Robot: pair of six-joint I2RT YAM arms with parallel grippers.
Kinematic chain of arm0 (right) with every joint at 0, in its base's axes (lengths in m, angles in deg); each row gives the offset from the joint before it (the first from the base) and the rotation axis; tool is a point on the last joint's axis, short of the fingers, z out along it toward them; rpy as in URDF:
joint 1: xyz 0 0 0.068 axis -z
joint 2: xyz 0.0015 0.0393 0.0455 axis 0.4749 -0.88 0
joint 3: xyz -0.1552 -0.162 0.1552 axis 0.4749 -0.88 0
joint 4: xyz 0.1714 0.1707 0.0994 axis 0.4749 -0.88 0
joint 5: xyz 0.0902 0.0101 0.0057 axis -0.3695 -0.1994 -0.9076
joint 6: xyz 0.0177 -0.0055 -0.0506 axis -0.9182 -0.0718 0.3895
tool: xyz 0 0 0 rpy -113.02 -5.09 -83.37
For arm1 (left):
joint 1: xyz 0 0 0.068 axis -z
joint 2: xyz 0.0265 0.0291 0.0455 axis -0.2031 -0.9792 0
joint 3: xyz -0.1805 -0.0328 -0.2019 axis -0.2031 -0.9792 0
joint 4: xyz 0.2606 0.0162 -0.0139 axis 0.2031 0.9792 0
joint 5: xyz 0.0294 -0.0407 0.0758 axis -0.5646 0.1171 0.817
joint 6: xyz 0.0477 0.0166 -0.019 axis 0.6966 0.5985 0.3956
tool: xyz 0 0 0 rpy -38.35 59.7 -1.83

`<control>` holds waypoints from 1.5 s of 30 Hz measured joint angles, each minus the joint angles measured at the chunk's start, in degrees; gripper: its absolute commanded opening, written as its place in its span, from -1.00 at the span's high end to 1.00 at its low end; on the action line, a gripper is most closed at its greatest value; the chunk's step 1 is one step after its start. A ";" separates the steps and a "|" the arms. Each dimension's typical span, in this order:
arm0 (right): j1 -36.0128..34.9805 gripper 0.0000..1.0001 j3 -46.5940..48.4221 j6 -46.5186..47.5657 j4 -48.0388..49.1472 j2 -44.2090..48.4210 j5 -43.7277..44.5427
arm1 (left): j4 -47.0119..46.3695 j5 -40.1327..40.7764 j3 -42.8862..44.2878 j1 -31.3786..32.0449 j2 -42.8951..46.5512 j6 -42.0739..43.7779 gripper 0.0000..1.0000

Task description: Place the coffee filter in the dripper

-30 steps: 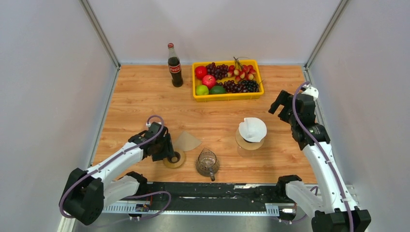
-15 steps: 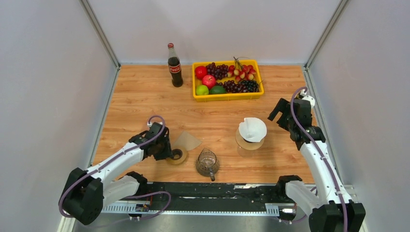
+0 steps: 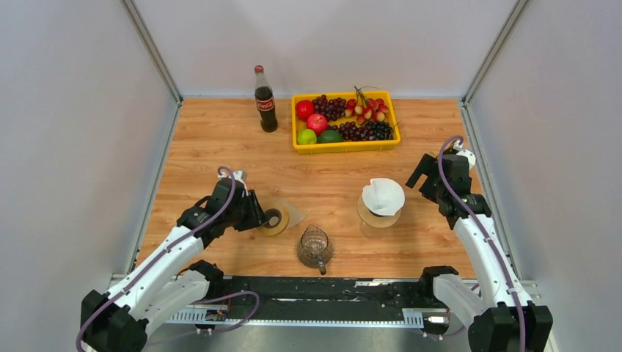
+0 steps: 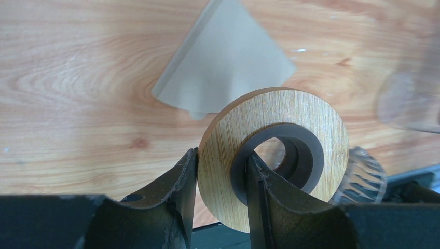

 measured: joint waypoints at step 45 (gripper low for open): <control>0.00 -1.00 -2.27 3.93 0.66 -0.42 -1.64 | -5.53 -2.56 14.75 26.69 -20.96 8.63 0.30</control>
